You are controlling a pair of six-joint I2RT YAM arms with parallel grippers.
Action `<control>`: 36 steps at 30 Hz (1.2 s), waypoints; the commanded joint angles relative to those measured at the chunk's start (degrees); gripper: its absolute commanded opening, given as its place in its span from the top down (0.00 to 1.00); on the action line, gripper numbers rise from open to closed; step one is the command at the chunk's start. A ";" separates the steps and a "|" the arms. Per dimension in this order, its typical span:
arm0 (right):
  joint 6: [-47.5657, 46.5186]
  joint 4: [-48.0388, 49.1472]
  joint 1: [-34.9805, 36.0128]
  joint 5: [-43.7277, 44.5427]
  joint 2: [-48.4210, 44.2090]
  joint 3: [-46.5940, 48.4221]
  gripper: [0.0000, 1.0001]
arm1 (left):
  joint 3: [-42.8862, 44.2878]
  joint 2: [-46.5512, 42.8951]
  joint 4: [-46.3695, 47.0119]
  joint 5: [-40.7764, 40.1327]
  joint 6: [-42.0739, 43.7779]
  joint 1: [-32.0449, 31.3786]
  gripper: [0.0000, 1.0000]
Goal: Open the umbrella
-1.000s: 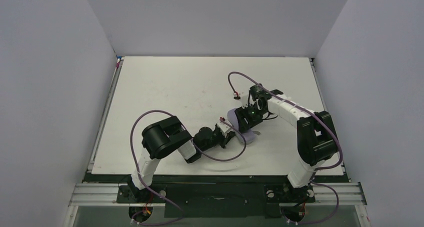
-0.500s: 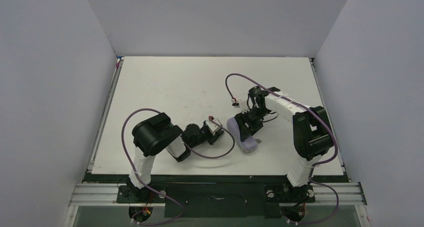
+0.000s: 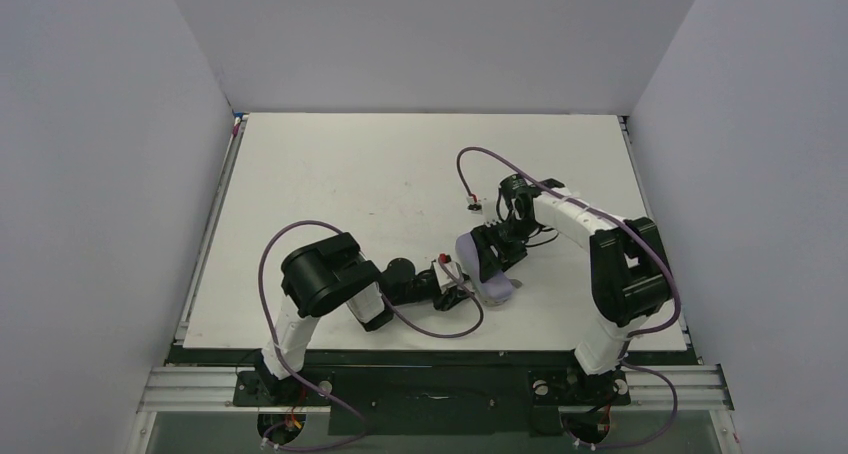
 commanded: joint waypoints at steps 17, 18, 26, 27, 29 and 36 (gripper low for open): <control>13.33 24.74 4.50 8.34 -8.91 -12.02 1.00 | 4.36 4.65 3.87 2.16 -8.28 -3.13 0.76; 13.73 25.33 5.13 8.53 -9.50 -12.30 1.00 | 4.37 4.76 3.96 2.17 -8.52 -3.22 0.76; 18.85 30.73 7.00 12.45 -12.64 -16.39 1.00 | 4.14 5.10 5.37 4.39 -9.04 -3.54 0.85; 19.35 31.44 7.06 13.03 -12.71 -16.96 1.00 | 4.14 5.04 5.41 4.74 -9.11 -3.54 0.86; 20.57 32.50 6.96 13.22 -12.84 -17.66 1.00 | 3.86 4.91 5.68 5.45 -9.18 -3.67 0.91; 23.26 34.54 6.53 12.95 -12.09 -18.29 1.00 | 2.35 4.37 7.91 3.49 -8.71 -4.73 1.00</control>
